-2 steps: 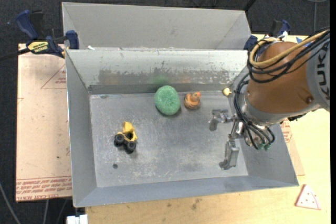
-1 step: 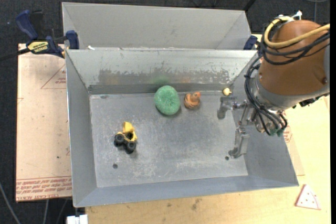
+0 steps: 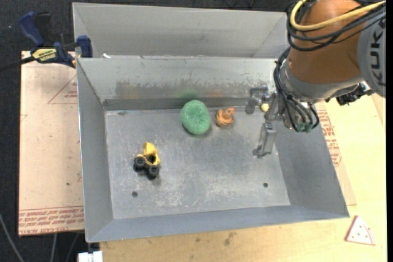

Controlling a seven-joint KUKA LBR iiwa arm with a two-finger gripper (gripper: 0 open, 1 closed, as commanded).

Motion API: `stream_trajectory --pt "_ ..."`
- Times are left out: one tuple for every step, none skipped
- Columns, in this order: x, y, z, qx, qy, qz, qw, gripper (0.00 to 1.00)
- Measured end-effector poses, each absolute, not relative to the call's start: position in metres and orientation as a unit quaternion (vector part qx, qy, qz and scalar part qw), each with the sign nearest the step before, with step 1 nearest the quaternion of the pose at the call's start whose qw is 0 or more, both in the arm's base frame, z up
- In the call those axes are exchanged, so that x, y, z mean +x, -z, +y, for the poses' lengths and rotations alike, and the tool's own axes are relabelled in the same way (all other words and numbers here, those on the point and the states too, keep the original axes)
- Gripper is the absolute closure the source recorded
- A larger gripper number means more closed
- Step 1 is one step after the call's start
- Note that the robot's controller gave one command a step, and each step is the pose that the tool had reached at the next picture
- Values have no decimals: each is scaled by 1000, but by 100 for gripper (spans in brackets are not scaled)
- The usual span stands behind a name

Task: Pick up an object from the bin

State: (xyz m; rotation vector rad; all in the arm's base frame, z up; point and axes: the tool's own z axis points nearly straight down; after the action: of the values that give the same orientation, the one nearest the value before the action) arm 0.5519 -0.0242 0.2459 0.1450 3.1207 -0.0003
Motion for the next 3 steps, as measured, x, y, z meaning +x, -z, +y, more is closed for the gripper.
stream_trajectory --pt "565 -235 -17 73 0 997 6 0" --pt "545 -178 -37 50 0 999 1 100" --pt "545 -178 -36 49 0 999 1 0"
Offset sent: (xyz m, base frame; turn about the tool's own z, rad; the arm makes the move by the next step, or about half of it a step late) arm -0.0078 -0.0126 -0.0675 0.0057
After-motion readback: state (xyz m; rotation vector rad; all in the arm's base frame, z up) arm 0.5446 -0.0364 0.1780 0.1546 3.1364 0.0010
